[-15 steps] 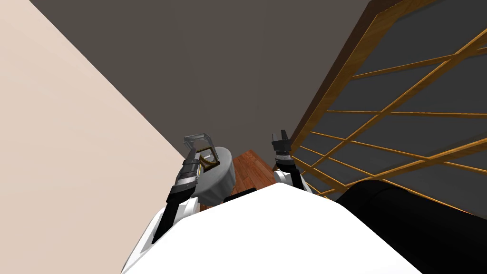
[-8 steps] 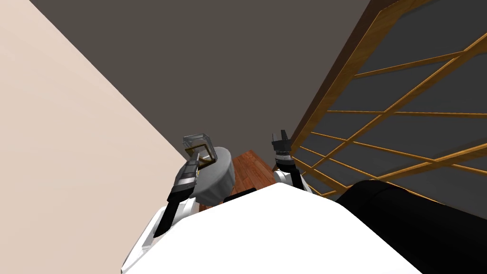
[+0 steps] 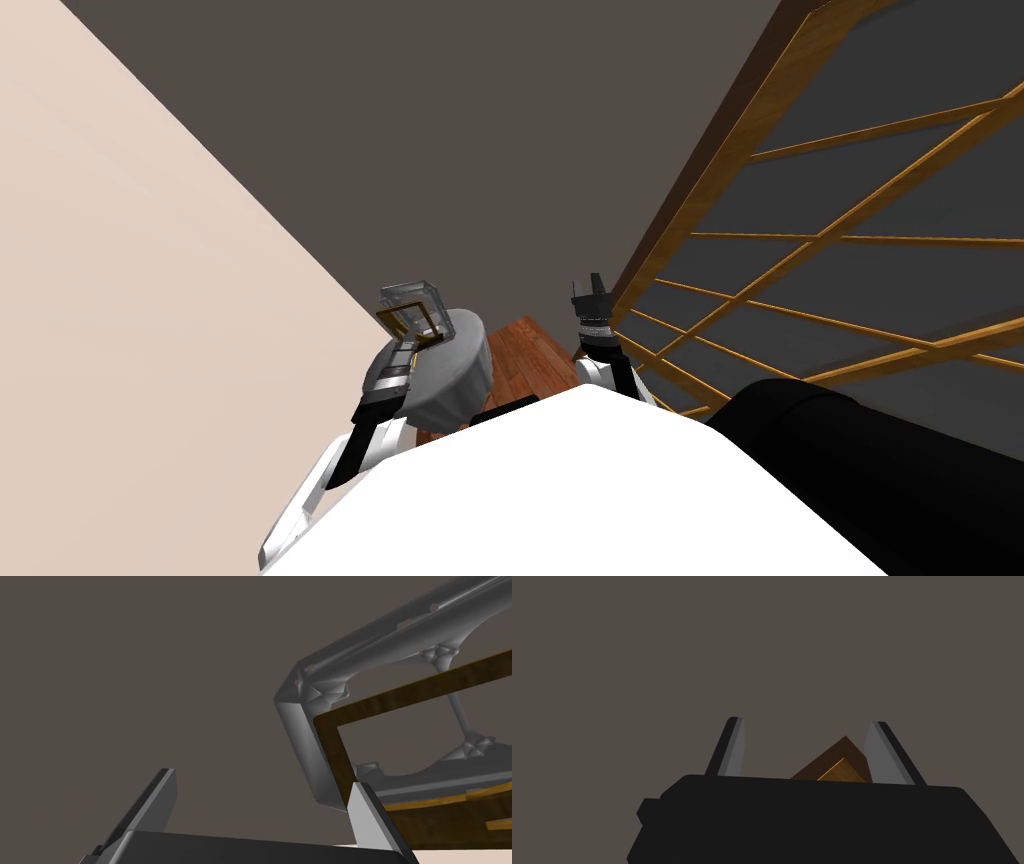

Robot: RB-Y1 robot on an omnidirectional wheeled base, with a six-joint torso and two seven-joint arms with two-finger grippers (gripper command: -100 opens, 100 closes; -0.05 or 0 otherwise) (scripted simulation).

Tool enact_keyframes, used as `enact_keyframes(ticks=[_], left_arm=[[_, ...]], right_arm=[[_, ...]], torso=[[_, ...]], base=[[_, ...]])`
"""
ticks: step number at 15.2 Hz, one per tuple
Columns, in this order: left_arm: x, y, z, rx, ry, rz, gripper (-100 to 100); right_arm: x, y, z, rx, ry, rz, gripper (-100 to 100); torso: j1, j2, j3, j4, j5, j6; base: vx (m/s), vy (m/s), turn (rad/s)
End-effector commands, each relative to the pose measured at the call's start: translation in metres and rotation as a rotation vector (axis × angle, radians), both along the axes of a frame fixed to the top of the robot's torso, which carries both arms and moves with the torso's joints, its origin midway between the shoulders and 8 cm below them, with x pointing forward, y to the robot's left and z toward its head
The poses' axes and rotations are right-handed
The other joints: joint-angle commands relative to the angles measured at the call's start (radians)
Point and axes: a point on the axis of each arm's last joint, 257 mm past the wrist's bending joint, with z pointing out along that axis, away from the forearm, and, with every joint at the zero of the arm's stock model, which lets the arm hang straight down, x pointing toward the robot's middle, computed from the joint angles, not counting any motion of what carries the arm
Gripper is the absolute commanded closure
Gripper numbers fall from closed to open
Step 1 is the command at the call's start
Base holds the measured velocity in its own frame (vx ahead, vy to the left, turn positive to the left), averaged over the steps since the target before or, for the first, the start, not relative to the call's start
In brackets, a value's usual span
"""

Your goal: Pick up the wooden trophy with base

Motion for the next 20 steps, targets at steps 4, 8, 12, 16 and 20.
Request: enact_keyframes(ticks=[4,8,12,16,20], left_arm=[[0.008,0.018,-0.023,0.063,0.035,0.041,-100],[0.014,0.039,-0.045,0.133,0.068,0.088,-100],[0.02,0.059,-0.061,0.202,0.089,0.134,-100],[0.021,0.073,-0.081,0.232,0.127,0.163,-100],[0.022,0.084,-0.095,0.262,0.15,0.188,-100]], right_arm=[[0.0,0.0,0.0,0.0,0.0,0.0,0],[0.0,0.0,0.0,0.0,0.0,0.0,0],[0.0,0.0,0.0,0.0,0.0,0.0,0],[0.0,0.0,0.0,0.0,0.0,0.0,0],[0.0,0.0,0.0,0.0,0.0,0.0,0]], torso=[[0.0,0.0,0.0,0.0,0.0,0.0],[-0.001,0.0,0.0,0.0,0.0,0.0],[0.0,0.0,0.0,0.0,0.0,0.0],[-0.001,0.0,0.0,0.0,0.0,0.0],[0.0,0.0,0.0,0.0,0.0,0.0]], base=[[0.004,-0.043,0.021],[0.007,-0.046,0.024],[0.011,-0.046,0.019],[0.009,-0.048,0.018],[0.009,-0.034,0.014]])
